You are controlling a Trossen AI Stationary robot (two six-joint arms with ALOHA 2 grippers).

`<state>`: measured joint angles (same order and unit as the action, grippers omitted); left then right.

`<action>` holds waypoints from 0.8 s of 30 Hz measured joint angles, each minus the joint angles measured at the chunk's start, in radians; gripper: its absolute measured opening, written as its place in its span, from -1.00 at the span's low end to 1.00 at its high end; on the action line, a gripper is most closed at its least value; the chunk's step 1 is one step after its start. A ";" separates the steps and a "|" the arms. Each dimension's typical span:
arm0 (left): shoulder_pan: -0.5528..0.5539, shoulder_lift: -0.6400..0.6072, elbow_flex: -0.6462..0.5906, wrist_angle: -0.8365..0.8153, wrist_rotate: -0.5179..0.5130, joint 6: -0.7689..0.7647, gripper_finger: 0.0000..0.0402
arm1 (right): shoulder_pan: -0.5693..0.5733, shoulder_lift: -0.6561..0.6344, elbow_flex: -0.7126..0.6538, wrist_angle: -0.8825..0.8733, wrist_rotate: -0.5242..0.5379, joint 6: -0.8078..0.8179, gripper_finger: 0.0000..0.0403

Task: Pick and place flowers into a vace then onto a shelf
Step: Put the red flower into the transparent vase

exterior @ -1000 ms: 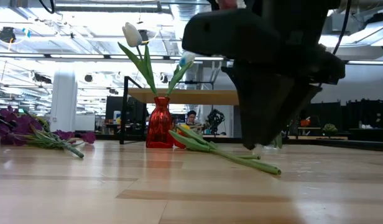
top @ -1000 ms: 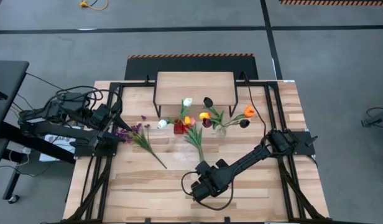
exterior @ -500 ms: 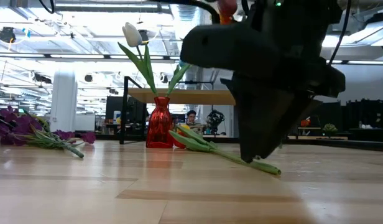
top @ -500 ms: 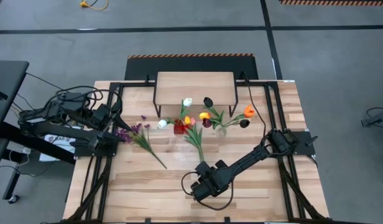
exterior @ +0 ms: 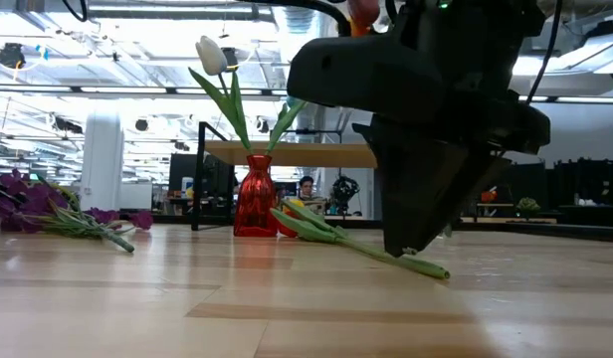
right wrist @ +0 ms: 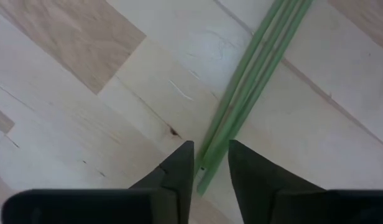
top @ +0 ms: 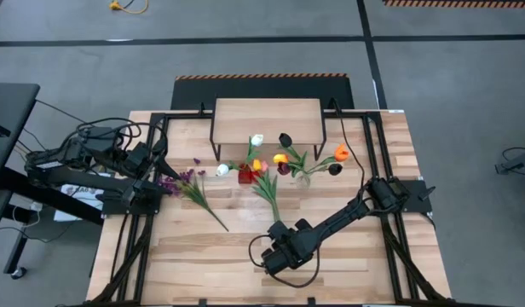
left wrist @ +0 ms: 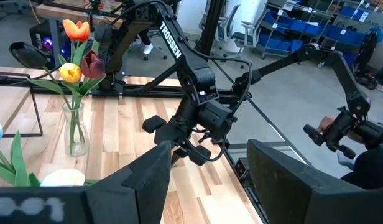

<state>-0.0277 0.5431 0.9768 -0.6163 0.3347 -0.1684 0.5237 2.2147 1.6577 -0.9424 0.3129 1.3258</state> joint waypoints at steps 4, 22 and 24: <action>0.000 0.000 0.000 0.000 0.000 -0.003 0.00 | -0.003 0.000 0.000 -0.002 -0.003 0.000 -0.73; 0.000 0.000 0.000 0.000 0.025 -0.011 0.00 | -0.003 0.000 0.001 0.005 -0.009 0.001 -0.71; 0.000 0.000 0.000 0.000 0.025 -0.011 0.00 | -0.003 0.000 0.001 0.005 -0.009 0.000 -0.68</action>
<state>-0.0279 0.5433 0.9768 -0.6163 0.3599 -0.1795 0.5209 2.2147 1.6585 -0.9375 0.3038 1.3262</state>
